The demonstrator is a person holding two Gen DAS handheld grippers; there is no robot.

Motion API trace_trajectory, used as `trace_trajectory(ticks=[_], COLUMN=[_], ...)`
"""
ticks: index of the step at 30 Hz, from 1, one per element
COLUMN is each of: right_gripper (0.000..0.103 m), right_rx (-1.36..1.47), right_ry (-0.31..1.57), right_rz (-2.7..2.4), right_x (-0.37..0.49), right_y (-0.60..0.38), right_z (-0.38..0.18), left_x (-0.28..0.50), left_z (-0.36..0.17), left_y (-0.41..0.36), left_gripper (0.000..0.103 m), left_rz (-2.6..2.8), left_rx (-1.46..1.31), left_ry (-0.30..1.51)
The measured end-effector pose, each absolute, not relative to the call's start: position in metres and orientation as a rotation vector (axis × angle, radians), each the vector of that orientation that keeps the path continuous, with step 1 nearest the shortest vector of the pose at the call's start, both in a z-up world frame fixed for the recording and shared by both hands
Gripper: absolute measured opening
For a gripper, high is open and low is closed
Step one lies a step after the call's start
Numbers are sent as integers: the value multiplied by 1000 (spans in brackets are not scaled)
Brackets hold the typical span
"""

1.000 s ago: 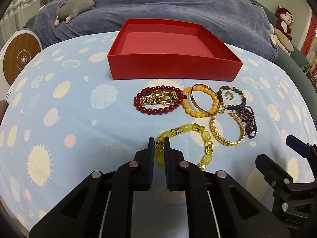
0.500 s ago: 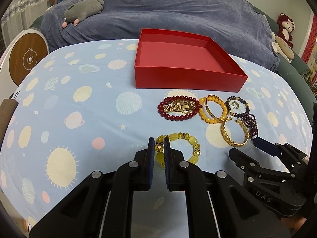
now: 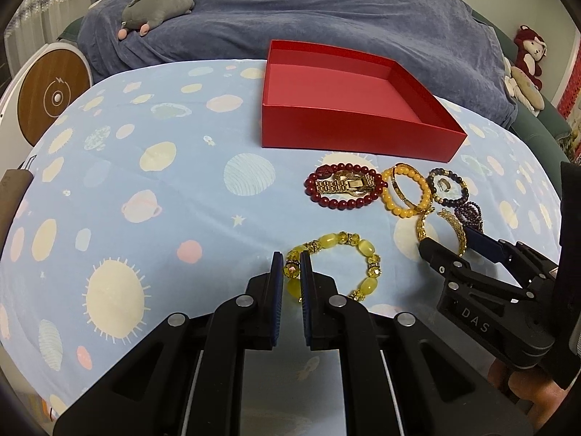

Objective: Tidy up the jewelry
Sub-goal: 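Grasp the yellow bead bracelet with the left tool while the right tool grasps the gold cuff bangle, then carry both bracelets into the red box and open both tools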

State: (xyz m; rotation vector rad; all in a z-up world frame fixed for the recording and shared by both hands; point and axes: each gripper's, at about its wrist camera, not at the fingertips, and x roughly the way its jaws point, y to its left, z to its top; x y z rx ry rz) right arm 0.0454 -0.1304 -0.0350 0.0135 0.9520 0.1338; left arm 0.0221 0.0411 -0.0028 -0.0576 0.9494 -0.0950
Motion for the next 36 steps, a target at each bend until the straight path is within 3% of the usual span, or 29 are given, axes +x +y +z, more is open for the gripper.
trace_trajectory(ticks=[7,18,27,36], right_gripper=[56,56,56,56], right_rx=[65,49,46,108], right_ry=[934,884,836,913], right_rz=[180,231,245,225], right_x=[35,45,157,281], right_y=[-136,-148,-156,-161], right_z=[-17,42,72,37], left_x=[20,41,146,263], left_z=[12,77,124,84], left_y=[37,28,11,3], left_gripper=[9,9,9,9], left_rz=[-126,-219,-235,-226], left_rx=[-66,-52,-10,-28], left_ry=[921,838,725,771])
